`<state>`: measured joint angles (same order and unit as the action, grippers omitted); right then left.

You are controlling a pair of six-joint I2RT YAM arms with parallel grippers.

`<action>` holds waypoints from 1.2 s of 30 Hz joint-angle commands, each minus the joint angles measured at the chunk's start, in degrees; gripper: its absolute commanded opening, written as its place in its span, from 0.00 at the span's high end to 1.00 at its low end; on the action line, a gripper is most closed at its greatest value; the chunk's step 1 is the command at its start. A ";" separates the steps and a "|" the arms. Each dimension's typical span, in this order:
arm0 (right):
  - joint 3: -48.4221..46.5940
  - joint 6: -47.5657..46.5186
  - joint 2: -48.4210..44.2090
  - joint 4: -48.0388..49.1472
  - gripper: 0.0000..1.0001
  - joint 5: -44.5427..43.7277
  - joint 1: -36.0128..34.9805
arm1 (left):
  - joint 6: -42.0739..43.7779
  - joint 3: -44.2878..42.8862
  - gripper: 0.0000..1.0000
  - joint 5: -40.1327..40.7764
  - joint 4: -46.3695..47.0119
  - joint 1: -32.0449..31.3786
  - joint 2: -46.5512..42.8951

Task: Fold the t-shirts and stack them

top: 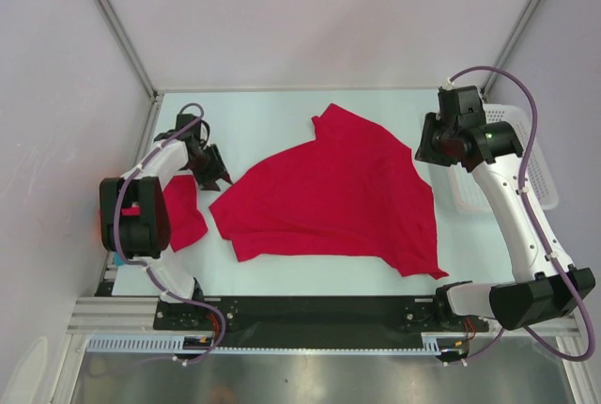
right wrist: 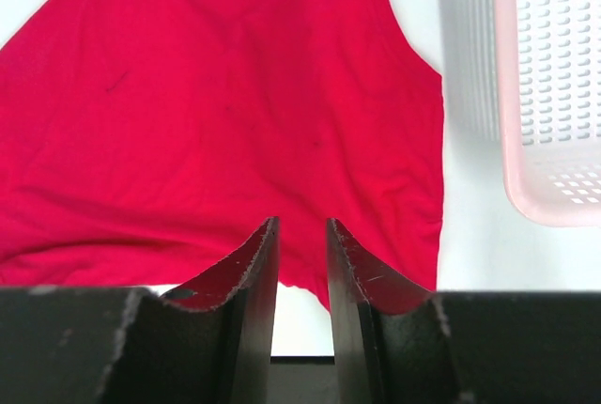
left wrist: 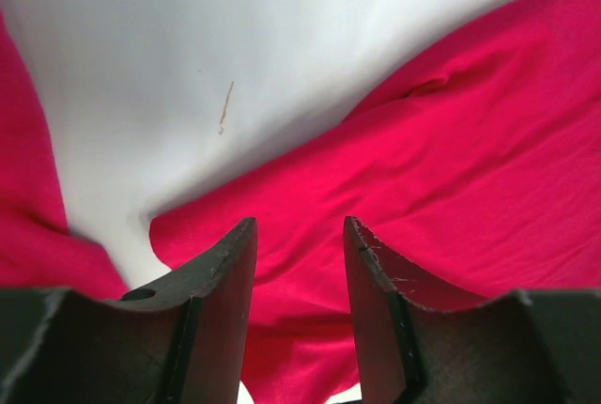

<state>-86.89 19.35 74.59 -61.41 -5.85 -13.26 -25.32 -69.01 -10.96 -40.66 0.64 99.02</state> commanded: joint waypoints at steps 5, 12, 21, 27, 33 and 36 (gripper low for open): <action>-2.40 -1.25 0.30 1.47 0.69 1.89 0.16 | 3.78 -0.68 0.17 3.67 -0.55 -0.03 2.93; -3.55 -1.86 0.03 0.94 0.70 1.80 0.25 | 2.82 0.46 0.25 -0.72 2.08 -2.23 5.48; -3.28 -2.74 -1.37 0.94 0.69 2.51 2.09 | 1.50 -2.59 1.00 -2.49 2.88 -2.23 7.23; -3.19 -2.92 1.34 4.36 0.70 4.61 3.50 | 2.38 -28.11 1.00 4.53 -7.57 -2.23 18.01; -6.09 -2.22 4.95 6.30 0.71 3.21 3.59 | 1.24 -66.15 1.00 4.90 -21.81 -1.61 36.98; -6.89 -1.95 6.53 6.56 0.71 2.60 3.50 | -0.78 -74.86 1.00 2.53 -23.94 -0.82 41.33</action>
<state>-90.54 17.72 80.07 -57.52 -2.52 -9.96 -23.92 -133.16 -7.66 -56.86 -1.23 135.68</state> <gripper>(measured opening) 0.292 0.008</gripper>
